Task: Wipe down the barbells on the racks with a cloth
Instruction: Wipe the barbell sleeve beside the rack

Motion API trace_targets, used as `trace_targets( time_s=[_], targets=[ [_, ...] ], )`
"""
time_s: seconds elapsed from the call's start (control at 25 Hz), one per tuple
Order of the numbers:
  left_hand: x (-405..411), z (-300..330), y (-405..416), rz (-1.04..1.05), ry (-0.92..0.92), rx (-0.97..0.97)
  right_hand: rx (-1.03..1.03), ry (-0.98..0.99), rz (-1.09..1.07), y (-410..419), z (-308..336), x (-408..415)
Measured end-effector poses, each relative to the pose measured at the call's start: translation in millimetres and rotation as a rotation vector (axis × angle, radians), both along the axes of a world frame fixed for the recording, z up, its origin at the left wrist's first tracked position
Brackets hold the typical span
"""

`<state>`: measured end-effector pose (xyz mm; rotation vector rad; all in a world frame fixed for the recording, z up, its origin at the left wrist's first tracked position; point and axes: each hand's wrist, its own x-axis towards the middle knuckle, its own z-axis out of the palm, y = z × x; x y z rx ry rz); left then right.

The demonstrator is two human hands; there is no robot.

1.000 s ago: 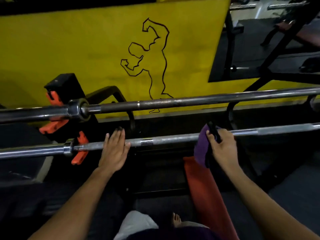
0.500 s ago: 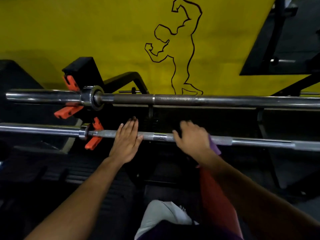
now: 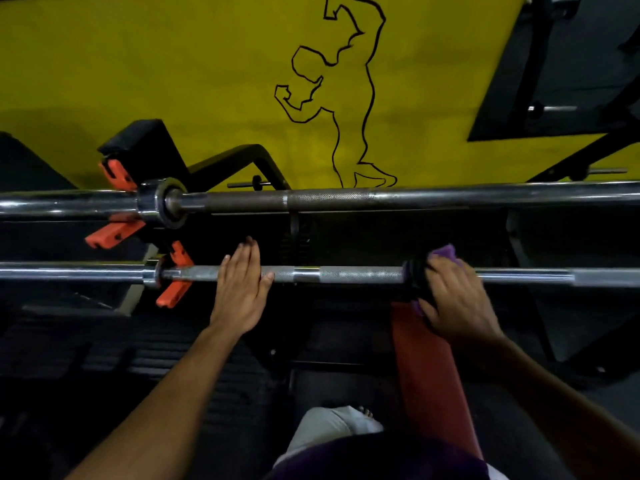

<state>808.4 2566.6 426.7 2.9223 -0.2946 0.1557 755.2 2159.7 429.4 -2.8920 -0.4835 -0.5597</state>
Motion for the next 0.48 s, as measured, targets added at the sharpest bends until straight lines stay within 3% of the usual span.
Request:
trace_targets(
  time_s=[0.16,0.24,0.32,0.48],
  targets=[
    [-1,-1,0,0.006,-0.001,-0.001,0.089,0.135,-0.299,24,31,26],
    [0,0,0,0.005,0.01,0.007,0.107,0.349,-0.364,61,44,52],
    [-1,1,0,0.007,0.019,0.008,0.065,0.463,-0.284,107,47,66],
    [-2,5,-3,0.021,0.037,-0.011,-0.052,0.261,-0.03,163,35,45]
  ],
)
